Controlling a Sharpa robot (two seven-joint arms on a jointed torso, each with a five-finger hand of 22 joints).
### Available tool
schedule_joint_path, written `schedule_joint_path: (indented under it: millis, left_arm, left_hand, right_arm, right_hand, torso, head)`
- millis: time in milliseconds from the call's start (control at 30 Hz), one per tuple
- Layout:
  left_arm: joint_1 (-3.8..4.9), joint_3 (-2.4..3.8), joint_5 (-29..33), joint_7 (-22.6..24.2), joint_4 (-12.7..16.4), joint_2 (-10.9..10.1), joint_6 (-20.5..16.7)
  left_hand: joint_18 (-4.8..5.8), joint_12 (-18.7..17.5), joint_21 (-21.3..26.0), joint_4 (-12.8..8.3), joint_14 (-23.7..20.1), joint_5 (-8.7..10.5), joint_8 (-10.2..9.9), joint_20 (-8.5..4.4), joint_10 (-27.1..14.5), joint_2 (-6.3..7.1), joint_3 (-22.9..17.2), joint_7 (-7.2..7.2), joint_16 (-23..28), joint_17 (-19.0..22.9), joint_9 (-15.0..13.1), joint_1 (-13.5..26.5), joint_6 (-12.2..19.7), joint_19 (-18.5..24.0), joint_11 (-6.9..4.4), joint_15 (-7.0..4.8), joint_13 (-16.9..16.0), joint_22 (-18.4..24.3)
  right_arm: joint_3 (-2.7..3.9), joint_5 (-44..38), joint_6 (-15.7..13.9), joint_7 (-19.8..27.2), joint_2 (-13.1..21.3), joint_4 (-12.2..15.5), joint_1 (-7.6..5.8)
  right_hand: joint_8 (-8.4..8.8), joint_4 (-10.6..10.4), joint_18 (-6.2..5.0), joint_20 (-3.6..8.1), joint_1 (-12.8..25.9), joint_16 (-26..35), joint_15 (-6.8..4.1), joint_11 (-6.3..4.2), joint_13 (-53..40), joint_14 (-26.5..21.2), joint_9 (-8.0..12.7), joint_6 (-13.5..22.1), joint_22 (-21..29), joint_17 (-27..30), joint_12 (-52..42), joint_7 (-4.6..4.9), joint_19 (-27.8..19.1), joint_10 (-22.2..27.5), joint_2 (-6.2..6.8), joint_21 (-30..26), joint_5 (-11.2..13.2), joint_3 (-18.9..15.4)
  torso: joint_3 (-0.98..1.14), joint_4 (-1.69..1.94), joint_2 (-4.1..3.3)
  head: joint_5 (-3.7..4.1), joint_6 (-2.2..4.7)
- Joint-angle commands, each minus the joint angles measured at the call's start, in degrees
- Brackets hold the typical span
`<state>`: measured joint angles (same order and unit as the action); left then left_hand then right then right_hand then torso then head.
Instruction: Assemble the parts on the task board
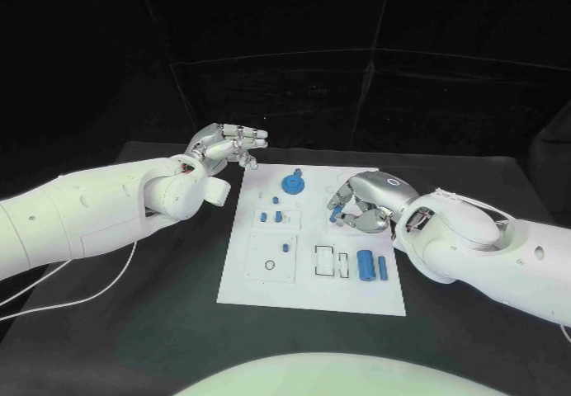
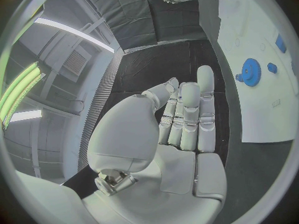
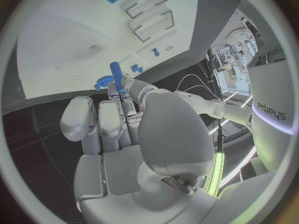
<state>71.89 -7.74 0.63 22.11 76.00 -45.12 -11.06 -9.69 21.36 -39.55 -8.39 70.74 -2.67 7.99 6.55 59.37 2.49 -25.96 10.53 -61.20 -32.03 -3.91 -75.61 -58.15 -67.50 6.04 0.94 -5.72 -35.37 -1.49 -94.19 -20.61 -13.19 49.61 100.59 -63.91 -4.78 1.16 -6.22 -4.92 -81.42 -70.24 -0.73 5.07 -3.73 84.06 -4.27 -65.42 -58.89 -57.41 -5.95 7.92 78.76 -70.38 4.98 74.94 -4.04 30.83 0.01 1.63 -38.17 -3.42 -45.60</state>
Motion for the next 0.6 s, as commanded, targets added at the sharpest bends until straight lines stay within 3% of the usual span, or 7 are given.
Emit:
schedule_joint_path:
  millis: [33,300,500,600]
  left_arm:
    - [0.09,0.05,0.18,0.08,0.1,-0.07,0.79]
    - [0.09,0.05,0.18,0.09,0.09,0.11,0.89]
    - [0.09,0.05,0.18,0.13,-0.39,0.6,1.05]
    - [0.09,0.05,0.18,0.11,-0.55,0.8,1.1]
  left_hand:
    - [-0.72,0.31,0.17,-0.06,-0.32,-0.27,0.16,-0.05,-0.44,-0.1,0.09,0.0,0.09,0.0,0.05,0.59,0.32,0.37,0.04,0.05,0.06,-0.1]
    - [-0.72,0.31,0.17,-0.06,-0.32,-0.27,0.16,-0.05,-0.44,-0.1,0.09,0.0,0.09,0.0,0.05,0.59,0.32,0.37,0.04,0.05,0.06,-0.1]
    - [-0.72,0.31,0.17,-0.06,-0.32,-0.27,0.16,-0.05,-0.44,-0.1,0.09,0.0,0.09,0.0,0.05,0.59,0.32,0.37,0.04,0.05,0.06,-0.1]
    - [-0.72,0.31,0.17,-0.06,-0.32,-0.27,0.16,-0.05,-0.44,-0.1,0.09,0.0,0.09,0.0,0.05,0.59,0.32,0.37,0.04,0.05,0.06,-0.1]
  right_arm:
    - [0.04,2.48,-3.1,1.31,-0.36,1.69,-0.09]
    - [-0.02,4.73,-1.53,4.02,-5.17,2.22,0.15]
    - [-0.09,1.51,0.0,6.26,-10.6,-0.33,2.43]
    - [-0.11,1.01,0.8,6.75,-12.1,-1.36,3.48]
  right_hand:
    - [0.32,0.03,0.52,-0.02,0.31,-0.23,-0.4,-1.3,-0.05,0.98,-0.03,-0.16,-0.1,0.01,0.17,0.19,0.09,-1.67,0.18,0.36,0.02,0.25]
    - [0.46,0.18,0.51,-0.03,0.52,-0.28,-0.36,-1.23,-0.07,0.97,0.01,-0.05,-0.07,0.05,0.45,0.27,0.04,-1.65,0.43,0.38,-0.44,0.67]
    - [0.58,0.62,0.49,-0.06,0.43,-0.25,-0.32,-1.17,-0.08,0.93,0.03,0.05,0.02,0.21,0.72,0.34,-0.05,-1.62,0.7,0.36,-0.98,1.1]
    - [0.62,0.68,0.49,-0.07,0.43,-0.26,-0.31,-1.14,-0.08,0.92,0.04,0.1,0.05,0.21,0.77,0.37,-0.07,-1.6,0.75,0.34,-1.02,1.14]
  torso:
    - [0.01,0.01,-0.05]
    - [-0.04,0.06,-0.09]
    - [-0.11,-0.07,-0.04]
    - [-0.02,-0.07,-0.14]
  head:
    - [-0.32,-0.06]
    - [-0.89,-0.4]
    - [-1.93,-0.67]
    - [-2.32,-0.9]
